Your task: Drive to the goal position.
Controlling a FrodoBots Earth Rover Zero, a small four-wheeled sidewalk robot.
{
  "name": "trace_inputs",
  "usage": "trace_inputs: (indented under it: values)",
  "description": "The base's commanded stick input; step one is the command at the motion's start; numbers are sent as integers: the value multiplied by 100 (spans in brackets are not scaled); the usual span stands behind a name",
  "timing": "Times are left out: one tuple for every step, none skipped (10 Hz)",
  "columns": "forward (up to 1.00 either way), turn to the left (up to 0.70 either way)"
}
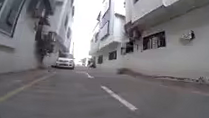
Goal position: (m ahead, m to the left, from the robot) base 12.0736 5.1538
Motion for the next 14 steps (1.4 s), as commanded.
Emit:
trace_inputs:
  values:
    - [100, 0]
    - [100, 0]
    - [100, 0]
    - [100, 0]
    - [100, 0]
    - [100, 0]
    - [100, 14]
    - [100, 39]
    - [100, 40]
    - [100, 40]
    - [100, 40]
    - [100, 28]
    - [100, 0]
    - [100, 0]
